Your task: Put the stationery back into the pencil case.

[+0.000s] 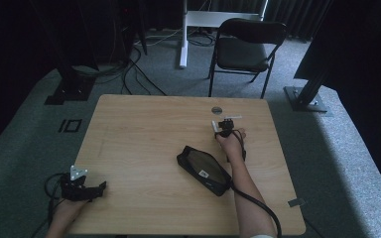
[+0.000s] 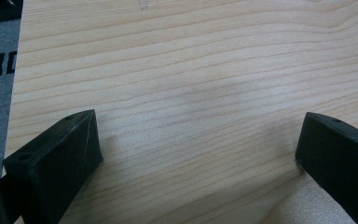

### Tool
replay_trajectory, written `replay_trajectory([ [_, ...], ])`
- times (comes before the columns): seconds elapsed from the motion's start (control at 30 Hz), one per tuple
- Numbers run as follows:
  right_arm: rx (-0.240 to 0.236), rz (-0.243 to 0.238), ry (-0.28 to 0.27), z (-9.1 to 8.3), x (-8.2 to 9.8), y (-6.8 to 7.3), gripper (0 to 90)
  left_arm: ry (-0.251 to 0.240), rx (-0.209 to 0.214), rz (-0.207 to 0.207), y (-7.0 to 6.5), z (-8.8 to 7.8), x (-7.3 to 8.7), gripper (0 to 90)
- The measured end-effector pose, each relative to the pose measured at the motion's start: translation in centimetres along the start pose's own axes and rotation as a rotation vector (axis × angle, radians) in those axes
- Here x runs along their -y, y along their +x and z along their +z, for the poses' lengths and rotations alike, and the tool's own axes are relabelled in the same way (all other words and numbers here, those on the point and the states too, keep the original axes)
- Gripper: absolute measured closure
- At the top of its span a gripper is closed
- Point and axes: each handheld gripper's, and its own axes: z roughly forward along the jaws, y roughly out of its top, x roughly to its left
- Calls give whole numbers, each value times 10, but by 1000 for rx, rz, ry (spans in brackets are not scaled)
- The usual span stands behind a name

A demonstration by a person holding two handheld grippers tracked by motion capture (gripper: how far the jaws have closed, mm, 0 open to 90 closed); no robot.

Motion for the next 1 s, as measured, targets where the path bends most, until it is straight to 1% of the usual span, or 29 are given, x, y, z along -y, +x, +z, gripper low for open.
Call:
replay_trajectory([
  [0.1,-7,-1,-3,-3,0,0,784,0,0,0,0,0,0,1],
  [0.27,-7,-21,-2,-7,-1,-1,784,0,0,0,0,0,0,1],
  [0.3,-9,-17,-3,-8,-1,-2,784,0,0,0,0,0,0,1],
  [0.53,-14,-31,-6,-20,-4,-6,784,0,0,0,0,0,0,1],
  [0.73,-29,-40,-6,-29,-4,-8,784,0,0,0,0,0,0,1],
  [0.8,-30,-54,-7,-33,-4,-8,784,0,0,0,0,0,0,1],
  [1.0,-50,-69,-5,-43,-4,-8,784,0,0,0,0,0,0,1],
])
